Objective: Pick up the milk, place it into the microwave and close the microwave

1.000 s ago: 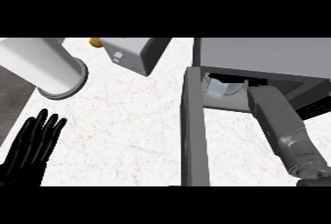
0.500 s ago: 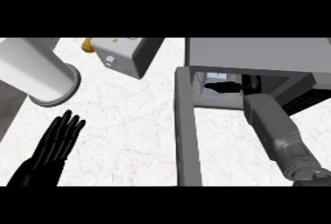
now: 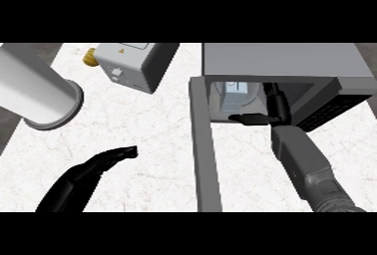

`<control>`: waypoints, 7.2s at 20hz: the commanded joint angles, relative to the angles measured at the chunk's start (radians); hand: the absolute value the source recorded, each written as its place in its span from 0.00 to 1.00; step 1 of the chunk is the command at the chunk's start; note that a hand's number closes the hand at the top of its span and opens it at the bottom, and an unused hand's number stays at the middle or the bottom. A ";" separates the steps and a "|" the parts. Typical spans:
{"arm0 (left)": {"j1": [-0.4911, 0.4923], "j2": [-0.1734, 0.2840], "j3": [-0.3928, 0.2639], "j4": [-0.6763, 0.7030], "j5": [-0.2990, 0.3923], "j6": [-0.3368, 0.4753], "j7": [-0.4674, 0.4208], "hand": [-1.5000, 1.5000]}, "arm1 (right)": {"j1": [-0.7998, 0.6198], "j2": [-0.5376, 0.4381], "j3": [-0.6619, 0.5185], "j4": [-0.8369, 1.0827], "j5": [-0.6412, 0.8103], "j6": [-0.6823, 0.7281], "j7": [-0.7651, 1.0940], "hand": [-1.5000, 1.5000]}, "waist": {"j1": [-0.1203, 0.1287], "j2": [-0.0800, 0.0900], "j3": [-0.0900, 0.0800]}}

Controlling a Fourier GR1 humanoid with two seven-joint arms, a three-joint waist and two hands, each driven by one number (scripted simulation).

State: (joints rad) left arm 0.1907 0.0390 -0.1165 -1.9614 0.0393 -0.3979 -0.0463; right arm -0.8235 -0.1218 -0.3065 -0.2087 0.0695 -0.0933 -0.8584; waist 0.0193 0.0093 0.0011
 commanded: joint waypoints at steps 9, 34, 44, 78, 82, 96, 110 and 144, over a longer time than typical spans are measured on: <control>-0.116 -0.028 -0.086 0.209 -0.164 0.030 -0.068 1.00 | 0.311 0.076 0.121 -0.351 0.002 0.076 0.034 0.00 | -0.050 -0.021 -0.003; -0.526 -0.039 -0.783 0.779 -0.061 0.541 -0.091 1.00 | 1.040 -0.064 0.187 -1.503 -0.215 0.313 0.401 0.00 | -0.077 -0.009 -0.003; -0.712 -0.038 -0.872 0.810 0.248 0.881 -0.122 1.00 | 0.997 -0.153 0.159 -1.592 -0.366 0.442 0.515 0.00 | -0.141 0.004 -0.005; -1.122 -0.039 -0.609 1.113 0.765 1.024 -0.380 1.00 | 0.864 -0.295 0.176 -1.772 -0.694 0.568 0.733 0.00 | -0.322 0.069 -0.007; -1.129 -0.039 -0.611 1.139 0.787 1.008 -0.405 1.00 | 0.856 -0.322 0.163 -1.795 -0.709 0.576 0.748 0.00 | -0.331 0.067 -0.007; -1.130 -0.039 -0.622 1.172 0.849 1.012 -0.520 1.00 | 0.825 -0.347 0.137 -1.790 -0.780 0.563 0.780 0.00 | -0.339 0.082 -0.004; -1.141 -0.039 -0.644 1.199 0.903 1.005 -0.582 1.00 | 0.801 -0.399 0.104 -1.795 -0.856 0.557 0.830 0.00 | -0.350 0.081 -0.003; -1.185 -0.039 -0.733 1.254 0.984 0.990 -0.664 1.00 | 0.754 -0.507 0.095 -1.800 -1.065 0.649 0.901 0.00 | -0.364 0.081 0.003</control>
State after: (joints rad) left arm -0.8987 0.0010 -0.8600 -0.8173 1.0249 0.6163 -0.7582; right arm -0.0657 -0.6218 -0.2146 -2.0070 -0.9718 0.5428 0.0378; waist -0.3292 0.0782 0.0028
